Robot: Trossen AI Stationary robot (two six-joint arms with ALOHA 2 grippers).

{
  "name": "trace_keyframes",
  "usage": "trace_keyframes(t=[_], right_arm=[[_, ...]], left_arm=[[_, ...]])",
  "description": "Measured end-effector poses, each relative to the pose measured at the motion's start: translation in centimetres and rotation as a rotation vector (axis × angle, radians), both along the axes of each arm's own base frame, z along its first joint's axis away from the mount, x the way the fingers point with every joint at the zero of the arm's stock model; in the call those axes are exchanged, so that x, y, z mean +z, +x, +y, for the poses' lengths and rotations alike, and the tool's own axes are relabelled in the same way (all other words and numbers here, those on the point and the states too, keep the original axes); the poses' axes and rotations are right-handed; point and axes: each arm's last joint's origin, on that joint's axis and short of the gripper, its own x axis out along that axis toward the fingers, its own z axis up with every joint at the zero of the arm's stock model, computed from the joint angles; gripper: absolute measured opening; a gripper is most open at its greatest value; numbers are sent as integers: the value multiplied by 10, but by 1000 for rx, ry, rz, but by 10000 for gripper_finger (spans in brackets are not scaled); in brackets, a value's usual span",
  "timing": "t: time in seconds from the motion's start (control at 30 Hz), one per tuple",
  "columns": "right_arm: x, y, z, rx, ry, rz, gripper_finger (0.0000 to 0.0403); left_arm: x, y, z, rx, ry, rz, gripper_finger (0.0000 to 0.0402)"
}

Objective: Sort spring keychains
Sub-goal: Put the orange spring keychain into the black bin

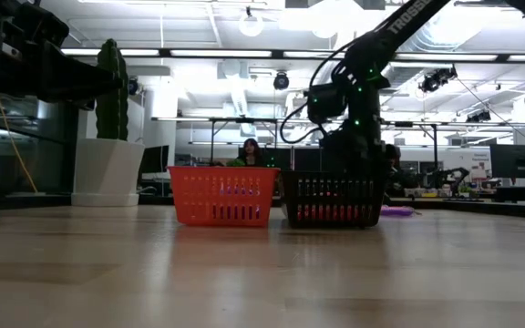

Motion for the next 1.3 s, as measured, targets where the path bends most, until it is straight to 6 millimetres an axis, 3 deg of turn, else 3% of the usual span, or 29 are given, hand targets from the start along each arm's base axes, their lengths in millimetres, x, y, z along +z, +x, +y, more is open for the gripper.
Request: trace_keyframes(t=[0.33, 0.9, 1.07, 1.3], right_arm=[[-2, -2, -4, -45, -18, 15, 224], [-29, 7, -7, -122, 48, 6, 210], [-36, 9, -8, -145, 83, 2, 186], [-38, 9, -7, -144, 94, 2, 123]], left_arm=[[0, 0, 0, 0, 0, 0, 122], [0, 0, 0, 0, 0, 0, 122], [0, 0, 0, 0, 0, 0, 122], [0, 0, 0, 0, 0, 0, 122]])
